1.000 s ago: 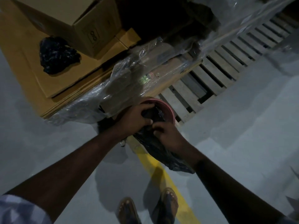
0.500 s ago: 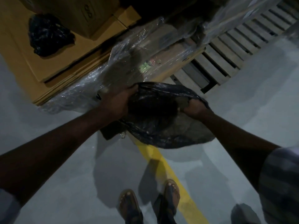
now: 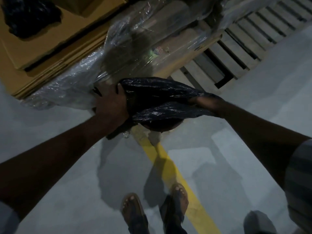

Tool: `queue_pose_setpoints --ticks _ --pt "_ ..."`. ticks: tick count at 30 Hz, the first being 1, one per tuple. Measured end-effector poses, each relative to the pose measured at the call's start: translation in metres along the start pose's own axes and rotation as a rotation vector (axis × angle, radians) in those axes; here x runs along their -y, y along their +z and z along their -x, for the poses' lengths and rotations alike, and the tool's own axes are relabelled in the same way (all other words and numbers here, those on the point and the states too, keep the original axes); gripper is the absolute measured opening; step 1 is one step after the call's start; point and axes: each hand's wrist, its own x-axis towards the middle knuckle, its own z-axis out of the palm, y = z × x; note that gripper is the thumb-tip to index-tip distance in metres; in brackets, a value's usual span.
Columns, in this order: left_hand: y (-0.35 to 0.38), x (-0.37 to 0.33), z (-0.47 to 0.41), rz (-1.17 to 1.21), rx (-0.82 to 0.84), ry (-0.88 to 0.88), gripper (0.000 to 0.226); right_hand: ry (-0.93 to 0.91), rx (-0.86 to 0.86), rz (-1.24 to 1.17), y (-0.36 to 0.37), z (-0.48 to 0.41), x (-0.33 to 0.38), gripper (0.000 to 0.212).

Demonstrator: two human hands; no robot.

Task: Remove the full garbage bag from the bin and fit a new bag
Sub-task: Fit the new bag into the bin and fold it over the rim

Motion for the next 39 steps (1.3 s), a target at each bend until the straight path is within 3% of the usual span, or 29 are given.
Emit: queue_pose_setpoints --ticks 5,9,15,20,24,27,32,35,37,39 --pt "0.024 0.01 -0.025 -0.025 0.052 -0.004 0.115 0.113 0.041 -0.262 -0.011 -0.044 0.0 0.049" --pt "0.037 0.015 -0.059 0.13 0.122 0.003 0.131 0.204 0.153 -0.448 -0.03 -0.084 -0.007 0.054" --pt "0.056 0.017 -0.104 0.322 0.028 -0.05 0.101 0.161 0.095 -0.729 -0.034 -0.128 -0.015 0.05" --pt "0.054 0.015 -0.105 0.358 -0.044 -0.07 0.106 0.134 0.06 -0.756 -0.036 -0.144 -0.013 0.033" --pt "0.046 0.009 -0.075 0.256 -0.12 -0.053 0.11 0.093 0.003 -0.505 -0.035 -0.128 -0.01 0.033" --pt "0.05 0.009 -0.053 0.234 -0.098 -0.03 0.108 -0.003 0.01 -0.307 -0.032 -0.105 -0.018 0.028" --pt "0.064 0.011 -0.043 0.256 -0.037 -0.012 0.113 0.019 -0.06 0.079 -0.012 -0.083 -0.017 0.022" --pt "0.071 0.013 -0.043 0.243 0.014 -0.023 0.115 -0.19 -0.192 0.551 -0.004 -0.083 -0.019 0.031" --pt "0.077 0.013 -0.04 0.242 0.044 -0.002 0.114 -0.324 -0.275 0.737 0.004 -0.078 -0.024 0.031" --pt "0.083 0.012 -0.036 0.21 0.088 0.026 0.118 -0.405 -0.285 0.83 0.011 -0.072 -0.035 0.049"
